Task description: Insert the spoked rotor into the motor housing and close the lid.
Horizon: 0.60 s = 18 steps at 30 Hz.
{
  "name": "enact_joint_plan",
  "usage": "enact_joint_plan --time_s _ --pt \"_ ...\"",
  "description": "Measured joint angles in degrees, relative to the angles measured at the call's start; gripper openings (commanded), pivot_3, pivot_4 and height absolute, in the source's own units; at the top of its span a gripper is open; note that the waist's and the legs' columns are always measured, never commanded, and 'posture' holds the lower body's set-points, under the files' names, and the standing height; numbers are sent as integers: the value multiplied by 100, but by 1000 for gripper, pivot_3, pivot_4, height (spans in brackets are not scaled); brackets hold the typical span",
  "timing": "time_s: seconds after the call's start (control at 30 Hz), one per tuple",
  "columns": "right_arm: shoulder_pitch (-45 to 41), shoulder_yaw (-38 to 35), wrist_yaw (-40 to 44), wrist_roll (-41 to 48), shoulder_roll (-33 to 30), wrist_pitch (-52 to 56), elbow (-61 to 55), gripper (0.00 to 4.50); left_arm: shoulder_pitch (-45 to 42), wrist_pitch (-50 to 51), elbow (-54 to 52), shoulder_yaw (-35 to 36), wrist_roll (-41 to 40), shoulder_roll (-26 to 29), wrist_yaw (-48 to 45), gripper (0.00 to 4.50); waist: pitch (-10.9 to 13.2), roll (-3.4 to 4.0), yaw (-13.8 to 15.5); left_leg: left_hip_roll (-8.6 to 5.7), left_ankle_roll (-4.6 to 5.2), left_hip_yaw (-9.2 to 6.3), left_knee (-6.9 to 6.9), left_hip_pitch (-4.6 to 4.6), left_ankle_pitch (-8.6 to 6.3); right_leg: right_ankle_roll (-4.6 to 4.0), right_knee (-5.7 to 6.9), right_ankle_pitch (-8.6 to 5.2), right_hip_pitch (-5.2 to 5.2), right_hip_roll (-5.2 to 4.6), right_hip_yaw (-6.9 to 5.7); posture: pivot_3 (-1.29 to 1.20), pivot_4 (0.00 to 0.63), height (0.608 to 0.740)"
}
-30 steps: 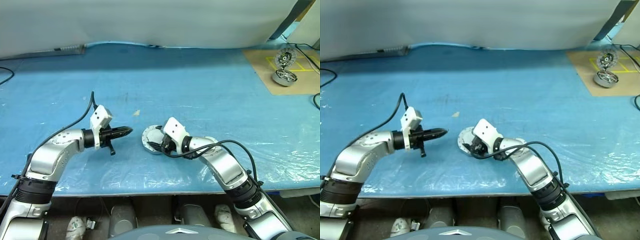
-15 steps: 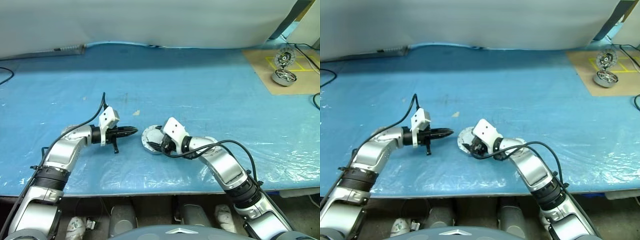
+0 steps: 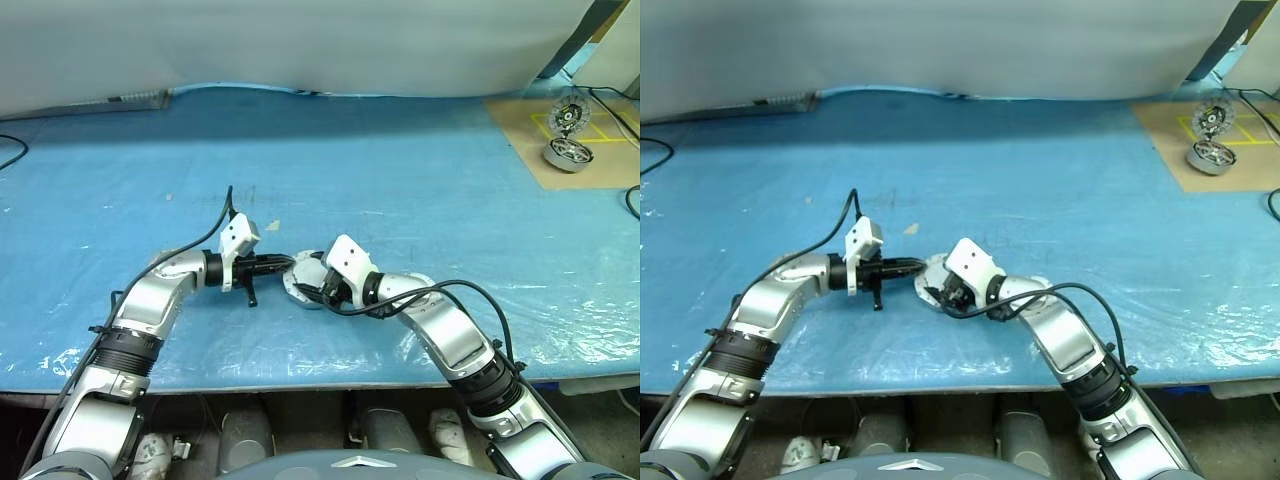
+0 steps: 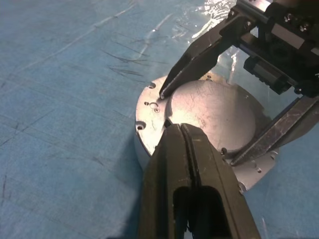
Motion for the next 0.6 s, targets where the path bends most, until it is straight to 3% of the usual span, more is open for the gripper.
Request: enact_joint_plan --time_s 0.27,0.4,0.43,0.6 --pt "-1 -15 14 5 0 -10 17 2961 -1 -21 4 -2 44 -57 30 0 -1 2 4 -1 0 0 0 0 0 2 -1 -1 1 -1 0 0 150 740" --pt "23 -170 53 32 16 -51 87 4313 -73 -30 2 -68 99 -64 -7 0 -1 2 8 -1 0 0 -1 -1 0 3 -4 -2 0 -2 0 0 150 740" --pt "44 -238 52 47 16 -51 83 4471 -85 -40 3 -81 114 -64 -31 0 -1 2 25 -2 0 0 -3 -3 0 2 -8 -1 0 -2 -1 0 150 740" --pt "235 -404 56 205 12 -39 -11 4471 -136 -117 13 -169 153 -61 -118 0 -2 3 85 -8 0 0 -22 -7 0 -30 -18 16 -4 -4 0 0 150 740"
